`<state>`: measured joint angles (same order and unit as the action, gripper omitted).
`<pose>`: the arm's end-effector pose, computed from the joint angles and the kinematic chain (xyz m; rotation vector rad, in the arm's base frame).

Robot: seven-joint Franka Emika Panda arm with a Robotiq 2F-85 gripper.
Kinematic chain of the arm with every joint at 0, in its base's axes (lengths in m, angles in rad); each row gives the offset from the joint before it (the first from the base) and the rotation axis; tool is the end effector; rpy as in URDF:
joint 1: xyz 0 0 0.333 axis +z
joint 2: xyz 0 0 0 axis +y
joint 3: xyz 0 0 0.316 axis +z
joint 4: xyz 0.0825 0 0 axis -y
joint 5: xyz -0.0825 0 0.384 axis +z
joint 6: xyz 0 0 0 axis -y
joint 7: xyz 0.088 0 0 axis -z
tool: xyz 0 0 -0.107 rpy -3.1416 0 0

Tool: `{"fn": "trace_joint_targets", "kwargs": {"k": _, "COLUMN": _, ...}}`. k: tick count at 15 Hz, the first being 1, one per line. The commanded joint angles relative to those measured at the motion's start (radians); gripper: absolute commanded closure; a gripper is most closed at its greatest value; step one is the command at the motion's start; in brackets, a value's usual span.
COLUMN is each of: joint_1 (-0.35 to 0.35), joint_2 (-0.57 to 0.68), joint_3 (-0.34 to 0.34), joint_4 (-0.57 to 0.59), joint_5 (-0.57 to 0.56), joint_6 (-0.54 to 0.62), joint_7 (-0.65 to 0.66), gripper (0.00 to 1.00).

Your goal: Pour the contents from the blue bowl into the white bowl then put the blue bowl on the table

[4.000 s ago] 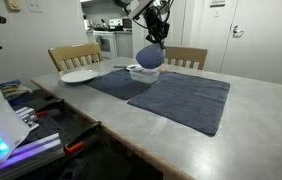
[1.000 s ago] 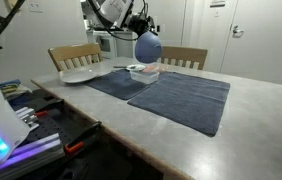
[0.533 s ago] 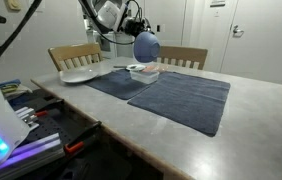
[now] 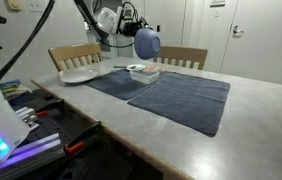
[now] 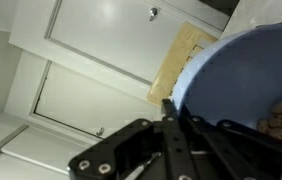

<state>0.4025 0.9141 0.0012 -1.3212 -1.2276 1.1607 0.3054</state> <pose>0.6527 0.1422 0.2299 1.5669 0.2413 -0.4360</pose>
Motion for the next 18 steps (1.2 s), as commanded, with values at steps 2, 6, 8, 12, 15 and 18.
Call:
{"fn": "trace_joint_targets", "kwargs": {"k": 2, "joint_1": 0.006, "joint_2": 0.053, "joint_3": 0.013, "joint_4": 0.067, "joint_5": -0.058, "joint_6": -0.084, "joint_7": -0.055, "gripper": 0.99}}
{"fn": "trace_joint_targets", "kwargs": {"k": 6, "joint_1": 0.014, "joint_2": 0.080, "joint_3": 0.013, "joint_4": 0.093, "joint_5": -0.099, "joint_6": -0.136, "joint_7": -0.094, "gripper": 0.99}}
{"fn": "trace_joint_targets", "kwargs": {"k": 8, "joint_1": 0.021, "joint_2": 0.093, "joint_3": 0.013, "joint_4": 0.105, "joint_5": -0.121, "joint_6": -0.169, "joint_7": -0.120, "gripper": 0.99}}
{"fn": "trace_joint_targets", "kwargs": {"k": 12, "joint_1": 0.033, "joint_2": 0.120, "joint_3": 0.018, "joint_4": 0.131, "joint_5": -0.160, "joint_6": -0.207, "joint_7": -0.162, "gripper": 0.99}}
{"fn": "trace_joint_targets", "kwargs": {"k": 15, "joint_1": 0.043, "joint_2": 0.141, "joint_3": 0.022, "joint_4": 0.149, "joint_5": -0.182, "joint_6": -0.225, "joint_7": -0.184, "gripper": 0.99}}
{"fn": "trace_joint_targets", "kwargs": {"k": 18, "joint_1": 0.050, "joint_2": 0.160, "joint_3": 0.024, "joint_4": 0.168, "joint_5": -0.198, "joint_6": -0.237, "joint_7": -0.203, "gripper": 0.99}}
